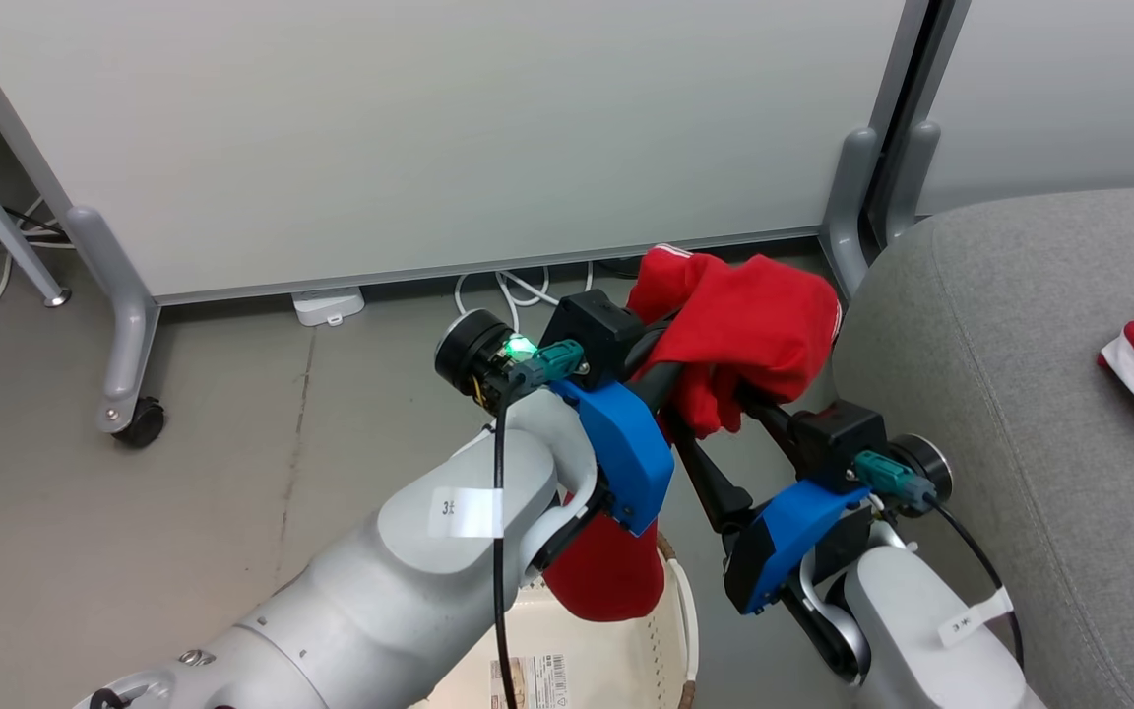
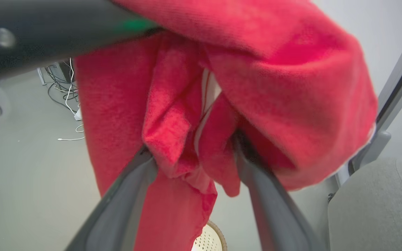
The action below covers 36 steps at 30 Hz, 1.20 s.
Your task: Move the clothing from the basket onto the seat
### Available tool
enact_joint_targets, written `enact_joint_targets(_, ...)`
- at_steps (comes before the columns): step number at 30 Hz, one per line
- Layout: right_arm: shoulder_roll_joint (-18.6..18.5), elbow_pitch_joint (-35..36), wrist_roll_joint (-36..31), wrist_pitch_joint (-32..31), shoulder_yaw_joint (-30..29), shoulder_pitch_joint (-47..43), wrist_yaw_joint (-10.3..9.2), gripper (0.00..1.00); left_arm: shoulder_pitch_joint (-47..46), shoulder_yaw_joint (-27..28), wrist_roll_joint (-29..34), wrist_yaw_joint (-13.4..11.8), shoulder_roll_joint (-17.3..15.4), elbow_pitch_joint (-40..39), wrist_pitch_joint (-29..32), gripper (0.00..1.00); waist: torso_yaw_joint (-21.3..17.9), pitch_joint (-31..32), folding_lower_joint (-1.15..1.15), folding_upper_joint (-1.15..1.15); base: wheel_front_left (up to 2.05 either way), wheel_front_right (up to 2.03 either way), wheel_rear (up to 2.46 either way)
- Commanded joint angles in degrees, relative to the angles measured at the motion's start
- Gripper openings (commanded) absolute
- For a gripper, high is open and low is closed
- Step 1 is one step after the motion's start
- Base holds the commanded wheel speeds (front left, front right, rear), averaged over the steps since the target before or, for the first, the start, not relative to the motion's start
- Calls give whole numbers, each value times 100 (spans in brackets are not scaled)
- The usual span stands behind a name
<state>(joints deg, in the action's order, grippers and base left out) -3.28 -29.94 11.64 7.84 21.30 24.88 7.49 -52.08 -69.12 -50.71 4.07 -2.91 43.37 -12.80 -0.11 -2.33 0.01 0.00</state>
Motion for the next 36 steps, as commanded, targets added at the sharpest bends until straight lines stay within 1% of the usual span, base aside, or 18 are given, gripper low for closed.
enact_joint_targets(1,17,-123,-34,51,3,148,1,100,-75,-22,-36,-10,1,-16,-57,0,4,10,-1,0,0,0,0)
enact_joint_targets(7,40,-705,66,186,136,518,1,100,-59,-129,-176,-25,2,-29,-74,0,21,68,-1,0,0,0,0)
enact_joint_targets(14,42,-1140,397,369,523,835,1,100,-61,-226,-277,-47,2,-18,-100,0,37,116,-1,0,0,0,0)
enact_joint_targets(15,43,-1195,437,399,564,865,1,74,-59,-240,-279,-52,2,-16,-105,0,38,122,-1,0,0,0,0)
enact_joint_targets(16,42,-1239,486,424,592,896,1,25,-56,-253,-296,-58,3,-12,-109,0,39,127,-1,0,0,0,0)
enact_joint_targets(17,42,-1280,524,443,625,924,1,0,-53,-263,-309,-64,3,-6,-110,0,38,130,-1,0,0,0,0)
enact_joint_targets(26,42,-1489,721,605,783,988,1,0,-45,-309,-376,-79,2,129,-133,0,-20,150,-1,0,0,0,0)
enact_joint_targets(36,43,-1660,809,692,793,1041,1,0,37,-343,-435,-57,0,297,-187,0,-88,174,-1,0,0,0,0)
